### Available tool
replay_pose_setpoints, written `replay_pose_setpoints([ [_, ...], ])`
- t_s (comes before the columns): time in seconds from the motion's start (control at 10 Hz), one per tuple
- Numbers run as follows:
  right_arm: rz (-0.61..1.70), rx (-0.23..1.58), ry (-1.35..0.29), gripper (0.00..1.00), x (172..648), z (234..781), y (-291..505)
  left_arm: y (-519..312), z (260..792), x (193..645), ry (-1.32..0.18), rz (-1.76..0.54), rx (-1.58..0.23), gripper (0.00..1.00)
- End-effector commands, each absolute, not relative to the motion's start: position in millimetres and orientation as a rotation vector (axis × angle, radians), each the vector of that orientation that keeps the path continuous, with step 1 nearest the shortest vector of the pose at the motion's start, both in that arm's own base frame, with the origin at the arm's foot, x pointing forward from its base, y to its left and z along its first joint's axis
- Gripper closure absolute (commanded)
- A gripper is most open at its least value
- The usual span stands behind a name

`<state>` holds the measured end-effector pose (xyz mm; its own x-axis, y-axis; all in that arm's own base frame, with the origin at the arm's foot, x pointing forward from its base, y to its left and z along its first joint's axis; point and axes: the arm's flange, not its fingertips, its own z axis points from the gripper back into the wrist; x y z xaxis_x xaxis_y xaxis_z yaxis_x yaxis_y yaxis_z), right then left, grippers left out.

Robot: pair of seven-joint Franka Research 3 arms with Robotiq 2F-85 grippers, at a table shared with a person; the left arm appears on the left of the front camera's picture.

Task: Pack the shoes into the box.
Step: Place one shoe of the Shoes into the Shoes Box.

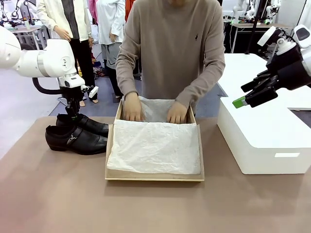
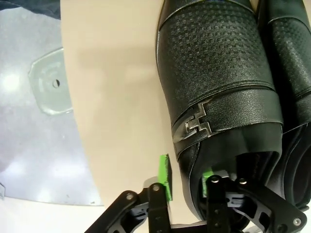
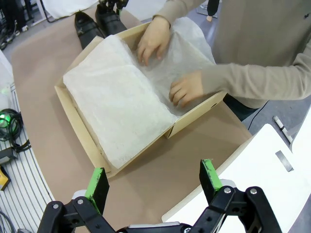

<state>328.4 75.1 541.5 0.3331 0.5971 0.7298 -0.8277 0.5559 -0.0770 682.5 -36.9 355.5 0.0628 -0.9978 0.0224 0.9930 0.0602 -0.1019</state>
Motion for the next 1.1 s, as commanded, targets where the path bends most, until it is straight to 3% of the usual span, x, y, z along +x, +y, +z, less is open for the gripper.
replay_pose_setpoints([
  [0.0, 0.955, 0.349, -0.797, 0.00, 329.0, 541.5, 75.3, -33.7, 360.0, 685.3, 0.066, -1.525, -0.089, 1.00],
  [0.6, 0.955, 0.349, -0.797, 0.00, 329.0, 541.5, 75.3, -30.9, 366.6, 680.3, 0.060, -1.513, -0.039, 1.00],
  [1.0, 0.955, 0.349, -0.797, 0.00, 329.0, 541.5, 75.3, -13.8, 404.0, 687.0, -0.018, -1.486, 0.001, 1.00],
])
